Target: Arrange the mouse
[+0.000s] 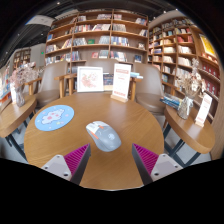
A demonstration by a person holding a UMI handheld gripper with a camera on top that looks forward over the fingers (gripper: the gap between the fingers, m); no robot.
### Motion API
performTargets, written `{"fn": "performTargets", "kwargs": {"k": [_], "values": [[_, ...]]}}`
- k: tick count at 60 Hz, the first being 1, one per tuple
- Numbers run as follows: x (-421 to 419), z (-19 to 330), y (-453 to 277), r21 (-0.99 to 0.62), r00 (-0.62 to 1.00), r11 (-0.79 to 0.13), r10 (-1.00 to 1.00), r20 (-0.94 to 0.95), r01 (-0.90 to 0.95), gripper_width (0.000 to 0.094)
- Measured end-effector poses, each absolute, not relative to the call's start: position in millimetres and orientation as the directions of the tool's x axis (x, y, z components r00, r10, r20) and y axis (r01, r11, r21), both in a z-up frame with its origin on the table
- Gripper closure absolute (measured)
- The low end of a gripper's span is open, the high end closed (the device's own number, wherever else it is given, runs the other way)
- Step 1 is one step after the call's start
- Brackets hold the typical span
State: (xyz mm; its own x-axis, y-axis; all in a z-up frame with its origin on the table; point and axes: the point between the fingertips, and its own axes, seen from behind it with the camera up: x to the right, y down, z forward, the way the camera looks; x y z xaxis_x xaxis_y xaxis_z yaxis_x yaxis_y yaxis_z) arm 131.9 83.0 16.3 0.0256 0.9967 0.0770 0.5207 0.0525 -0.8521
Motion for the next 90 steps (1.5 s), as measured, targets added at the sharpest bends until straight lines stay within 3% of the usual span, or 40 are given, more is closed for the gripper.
{"fn": "performTargets", "kwargs": {"k": [23, 55, 62, 65, 80, 90], "values": [[84.7, -10.2, 81.4, -0.804, 0.026, 0.052, 0.996, 0.084, 0.592, 0.0084], [22.5, -15.3, 86.2, -0.797, 0.056, -0.017, 0.998, 0.021, 0.603, 0.0098], [18.5, -15.5, 80.8, -0.803, 0.043, -0.016, 0.999, 0.012, 0.595, 0.0277], [16.6, -15.2, 77.1, -0.807, 0.034, -0.012, 0.999, 0.01, 0.591, 0.0427], [18.0, -11.1, 76.6, -0.791, 0.063, -0.035, 0.998, 0.005, 0.611, 0.0511], [13.4, 51.5, 52.4, -0.83, 0.051, -0.02, 0.999, 0.01, 0.557, 0.0511]]}}
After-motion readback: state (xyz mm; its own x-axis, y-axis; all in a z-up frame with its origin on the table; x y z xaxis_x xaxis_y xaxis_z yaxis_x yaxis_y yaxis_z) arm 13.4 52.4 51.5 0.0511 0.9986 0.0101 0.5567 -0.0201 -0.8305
